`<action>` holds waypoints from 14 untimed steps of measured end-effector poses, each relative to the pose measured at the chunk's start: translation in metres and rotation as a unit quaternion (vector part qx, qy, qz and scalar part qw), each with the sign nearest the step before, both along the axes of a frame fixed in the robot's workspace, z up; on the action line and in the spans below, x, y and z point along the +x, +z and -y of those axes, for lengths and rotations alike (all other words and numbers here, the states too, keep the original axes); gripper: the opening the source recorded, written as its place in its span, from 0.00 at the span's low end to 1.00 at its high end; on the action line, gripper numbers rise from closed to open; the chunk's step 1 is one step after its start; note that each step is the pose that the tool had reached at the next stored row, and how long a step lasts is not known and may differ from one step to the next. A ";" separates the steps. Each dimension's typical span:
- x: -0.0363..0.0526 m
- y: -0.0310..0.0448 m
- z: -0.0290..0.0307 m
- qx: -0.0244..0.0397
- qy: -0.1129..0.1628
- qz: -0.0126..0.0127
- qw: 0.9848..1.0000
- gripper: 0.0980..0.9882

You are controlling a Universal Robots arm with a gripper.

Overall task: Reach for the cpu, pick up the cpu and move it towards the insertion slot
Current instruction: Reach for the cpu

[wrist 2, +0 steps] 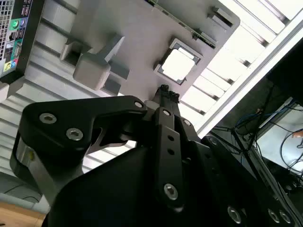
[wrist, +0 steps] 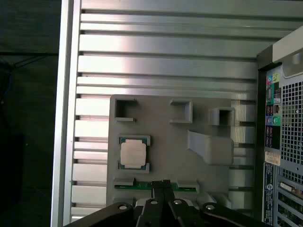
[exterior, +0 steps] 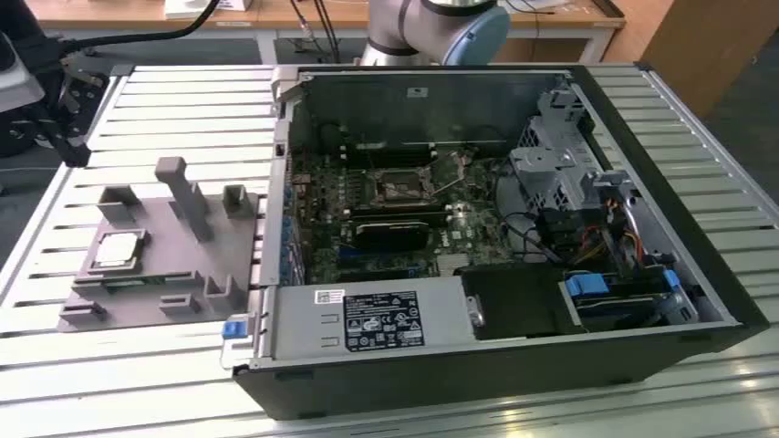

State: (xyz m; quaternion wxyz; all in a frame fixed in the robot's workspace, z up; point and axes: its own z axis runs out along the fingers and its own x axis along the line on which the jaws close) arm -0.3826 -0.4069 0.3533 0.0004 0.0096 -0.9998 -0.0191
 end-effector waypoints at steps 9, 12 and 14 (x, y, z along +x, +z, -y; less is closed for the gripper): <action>-0.0024 -0.0006 0.0000 0.000 0.000 0.000 1.000 0.01; -0.0040 -0.0013 0.0001 0.000 0.000 0.000 1.000 0.01; -0.0050 -0.0018 0.0001 0.000 0.000 0.000 1.000 0.01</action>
